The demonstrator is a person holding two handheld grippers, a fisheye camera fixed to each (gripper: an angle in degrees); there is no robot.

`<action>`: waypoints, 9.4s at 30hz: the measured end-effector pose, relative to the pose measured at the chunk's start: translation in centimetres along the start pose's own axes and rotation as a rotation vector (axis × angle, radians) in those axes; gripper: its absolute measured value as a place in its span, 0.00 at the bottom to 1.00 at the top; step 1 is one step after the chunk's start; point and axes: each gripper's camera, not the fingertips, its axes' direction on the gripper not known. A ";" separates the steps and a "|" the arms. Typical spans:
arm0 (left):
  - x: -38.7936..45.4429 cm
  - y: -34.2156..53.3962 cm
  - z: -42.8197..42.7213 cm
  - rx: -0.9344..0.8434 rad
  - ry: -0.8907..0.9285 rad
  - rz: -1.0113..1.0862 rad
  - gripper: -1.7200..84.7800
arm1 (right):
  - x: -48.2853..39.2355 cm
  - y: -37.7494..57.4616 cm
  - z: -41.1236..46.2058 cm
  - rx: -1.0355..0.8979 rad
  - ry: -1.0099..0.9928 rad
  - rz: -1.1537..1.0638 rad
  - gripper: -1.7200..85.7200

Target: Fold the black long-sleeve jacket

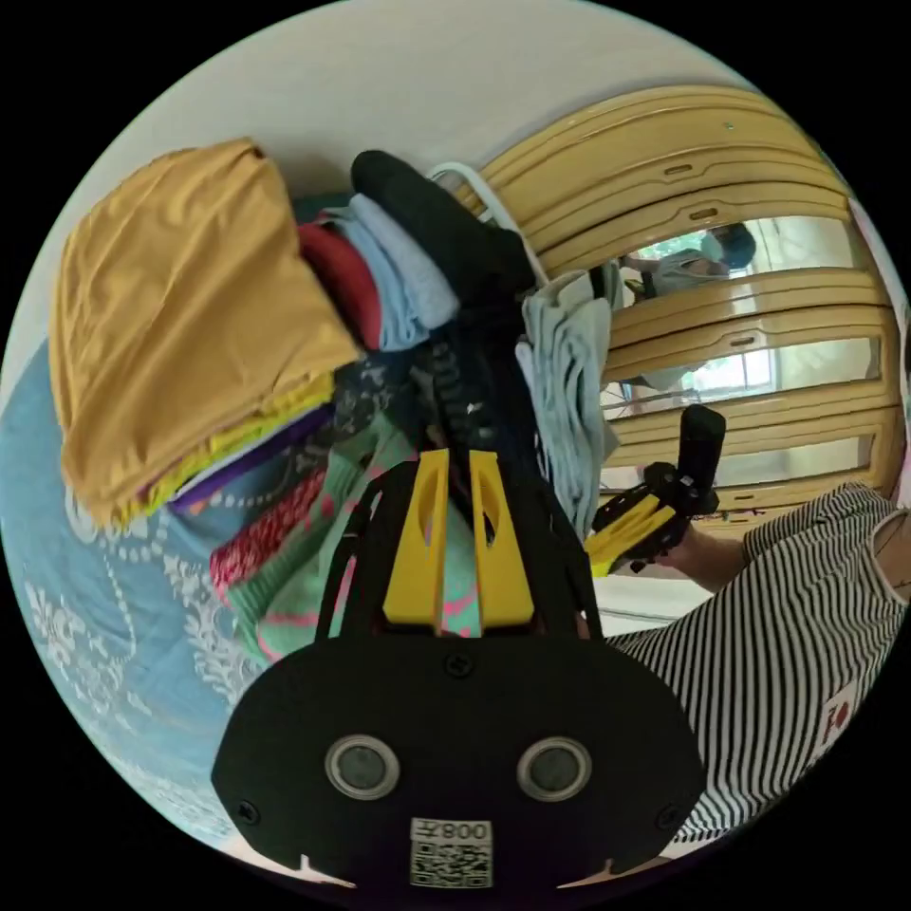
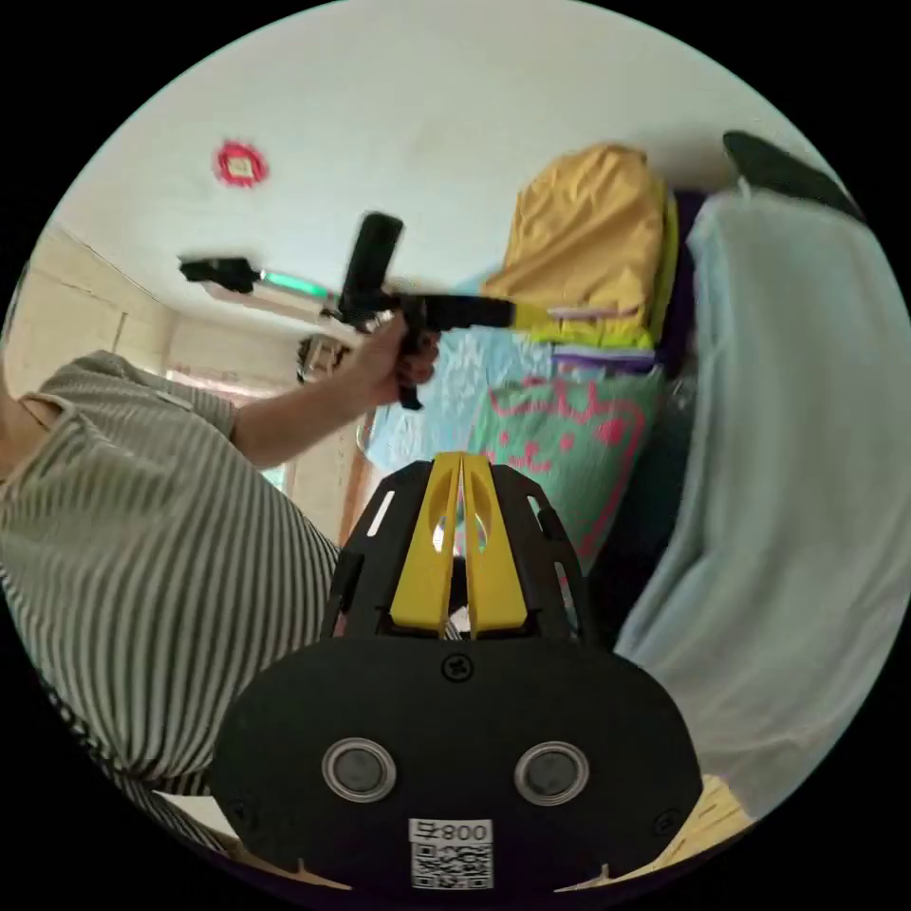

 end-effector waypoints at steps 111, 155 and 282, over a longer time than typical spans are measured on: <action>-34.5 -5.1 -18.3 0.180 -0.080 -0.128 0.08 | 36.6 -62.6 -24.9 -0.032 0.356 0.279 0.05; -36.0 112.7 -95.5 1.048 -0.321 -0.189 0.07 | -45.5 -20.9 15.5 0.039 -0.260 -0.439 0.03; -57.0 169.8 -21.5 0.254 -0.126 -0.932 0.05 | -71.2 -4.8 140.8 -1.188 -0.090 -0.112 0.03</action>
